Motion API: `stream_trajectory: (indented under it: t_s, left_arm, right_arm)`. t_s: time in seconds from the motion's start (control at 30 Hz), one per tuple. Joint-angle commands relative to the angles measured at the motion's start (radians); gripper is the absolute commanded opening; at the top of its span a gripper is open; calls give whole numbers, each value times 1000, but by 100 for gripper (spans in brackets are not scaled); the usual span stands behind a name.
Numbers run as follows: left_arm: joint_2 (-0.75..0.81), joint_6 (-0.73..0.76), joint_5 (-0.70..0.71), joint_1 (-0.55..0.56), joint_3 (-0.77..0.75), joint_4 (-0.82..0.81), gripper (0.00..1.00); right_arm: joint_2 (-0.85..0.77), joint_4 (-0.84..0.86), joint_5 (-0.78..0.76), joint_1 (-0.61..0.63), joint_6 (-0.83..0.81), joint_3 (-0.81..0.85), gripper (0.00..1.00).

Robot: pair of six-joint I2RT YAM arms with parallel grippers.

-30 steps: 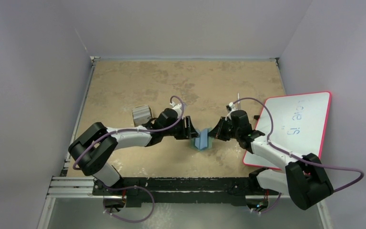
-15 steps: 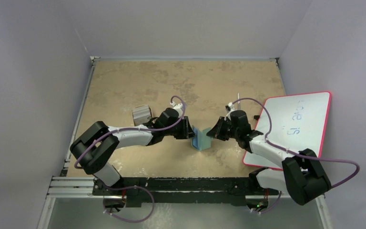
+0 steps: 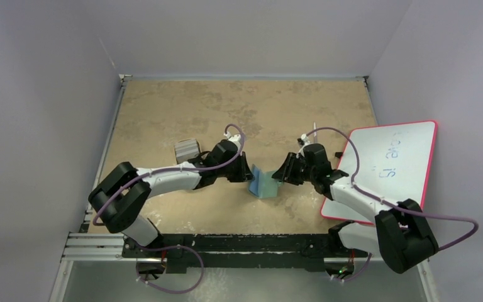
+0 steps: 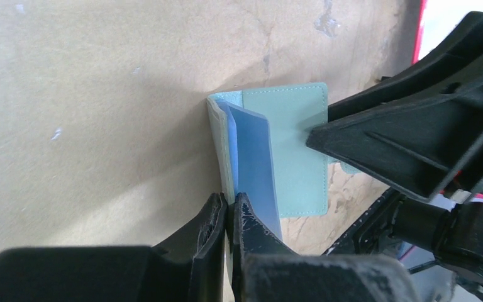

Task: Put the credit cards into the card holder
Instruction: Open the card holder at the center of the board.

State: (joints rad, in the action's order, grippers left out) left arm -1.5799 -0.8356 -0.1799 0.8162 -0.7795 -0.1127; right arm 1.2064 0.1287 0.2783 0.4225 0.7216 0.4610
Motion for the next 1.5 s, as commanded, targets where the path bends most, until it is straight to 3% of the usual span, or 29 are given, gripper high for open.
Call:
stream_trajectory:
  t_s: [0.0,0.27,0.4,0.6,0.7,0.8,0.87,1.17,1.33,1.47]
  left_arm:
    - [108,58,133,21,-76,163,0]
    - [102,53,287,55,-174,365,0]
    - [71,51,296,70,-232,401,0]
    - [63,12,272,75,-217,323,5]
    - [57,1,252,75,-200,304,6]
    - [53,6,271,74,-195,319,8]
    - [51,11,274,74,-191,318,10]
    - [42,19,285,73,-137,266,10]
    - [53,-10,240,73,-105,198,9]
    - [45,-3,246,74,-120,229,8]
  right_arm:
    - [-99,-79,-18,8,9,71,38]
    - [-175,-105,-41,120,91,171,54]
    - [-88,-50,-60,195,104,213,58]
    - [52,-49,-117,203,75,224,59]
    - [101,-85,-150,202,51,235,54]
    - [106,-110,-197,202,29,220,38]
    - [108,-122,-183,202,27,200,34]
    - [111,-199,-354,202,-23,165,36]
    - [111,-257,-341,203,-27,192,34]
    - [-12,-334,-311,202,-23,252,34]
